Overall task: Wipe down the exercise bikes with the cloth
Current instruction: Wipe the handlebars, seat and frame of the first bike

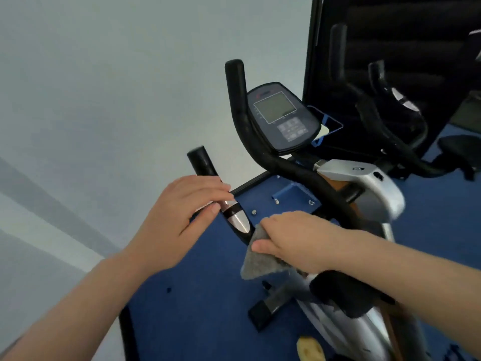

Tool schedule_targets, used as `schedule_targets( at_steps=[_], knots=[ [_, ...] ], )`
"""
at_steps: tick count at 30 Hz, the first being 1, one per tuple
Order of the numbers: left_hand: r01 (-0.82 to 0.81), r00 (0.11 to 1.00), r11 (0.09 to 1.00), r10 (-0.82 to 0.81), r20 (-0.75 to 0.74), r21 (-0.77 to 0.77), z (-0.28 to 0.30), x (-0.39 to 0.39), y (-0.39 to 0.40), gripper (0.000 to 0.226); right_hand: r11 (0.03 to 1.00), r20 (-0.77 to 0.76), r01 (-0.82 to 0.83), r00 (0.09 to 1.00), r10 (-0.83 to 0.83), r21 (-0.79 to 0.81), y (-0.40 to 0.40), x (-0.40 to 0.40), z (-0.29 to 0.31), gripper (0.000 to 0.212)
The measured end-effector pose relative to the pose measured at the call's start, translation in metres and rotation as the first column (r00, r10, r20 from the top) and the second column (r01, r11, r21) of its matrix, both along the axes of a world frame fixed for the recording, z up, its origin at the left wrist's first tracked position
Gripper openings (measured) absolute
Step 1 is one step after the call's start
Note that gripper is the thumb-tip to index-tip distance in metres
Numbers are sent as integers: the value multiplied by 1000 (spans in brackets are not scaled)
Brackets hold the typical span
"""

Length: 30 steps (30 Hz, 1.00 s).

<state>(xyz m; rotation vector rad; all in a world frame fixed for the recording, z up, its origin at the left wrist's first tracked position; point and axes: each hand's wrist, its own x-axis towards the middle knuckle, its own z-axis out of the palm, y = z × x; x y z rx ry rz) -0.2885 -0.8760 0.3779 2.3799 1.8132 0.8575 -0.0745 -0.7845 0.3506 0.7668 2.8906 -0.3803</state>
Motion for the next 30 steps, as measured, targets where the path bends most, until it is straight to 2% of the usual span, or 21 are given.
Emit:
schedule_targets(
  at_steps=[2, 4, 8, 11, 13, 15, 17, 20, 22, 24, 25, 27, 29, 30],
  knots=[
    [29, 993, 999, -27, -111, 13, 8, -18, 7, 34, 987, -30, 111, 994, -108, 117, -19, -6, -6, 17],
    [37, 983, 999, -32, -180, 24, 12, -32, 13, 37, 945, -33, 230, 973, -229, 232, -41, -9, -15, 29],
    [8, 986, 1000, -11, -164, -21, 10, -40, 27, 51, 789, -159, 574, 819, -551, 218, -62, -47, -18, 43],
    [32, 999, 997, -35, -36, -76, 3, -36, 33, 56, 780, -367, 562, 811, -455, 276, -63, -65, -15, 38],
    [21, 997, 996, -14, 78, -84, 1, -37, 34, 59, 761, -545, 596, 739, -396, 256, -67, -57, -19, 68],
    [17, 992, 996, -5, 129, -87, 1, -39, 33, 60, 703, -616, 660, 677, -403, 266, -71, -56, -27, 73],
    [23, 991, 997, -12, 130, -80, 0, -39, 33, 57, 723, -615, 656, 667, -421, 216, -67, -67, -26, 72],
    [44, 983, 994, -25, 184, -102, 2, -40, 32, 56, 737, -506, 660, 690, -517, 147, -47, -88, -15, 42],
    [54, 970, 989, -20, 241, -136, 4, -41, 30, 52, 774, -484, 626, 708, -515, 92, -46, -87, -14, 49],
    [72, 948, 986, -21, 317, -149, 7, -41, 29, 51, 774, -513, 618, 713, -478, 138, -52, -75, -12, 75],
    [78, 934, 987, -23, 356, -139, 7, -40, 29, 52, 759, -513, 629, 714, -477, 170, -53, -72, -12, 79],
    [56, 912, 994, -11, 410, -98, 5, -37, 30, 52, 761, -511, 631, 709, -485, 153, -49, -77, -11, 79],
    [30, 877, 998, -4, 481, -47, 1, -34, 33, 50, 769, -526, 629, 695, -490, 116, -32, -98, -5, 60],
    [17, 850, 999, 7, 526, -41, 0, -32, 33, 48, 782, -481, 621, 704, -522, 61, -25, -108, -2, 51]
  ],
)
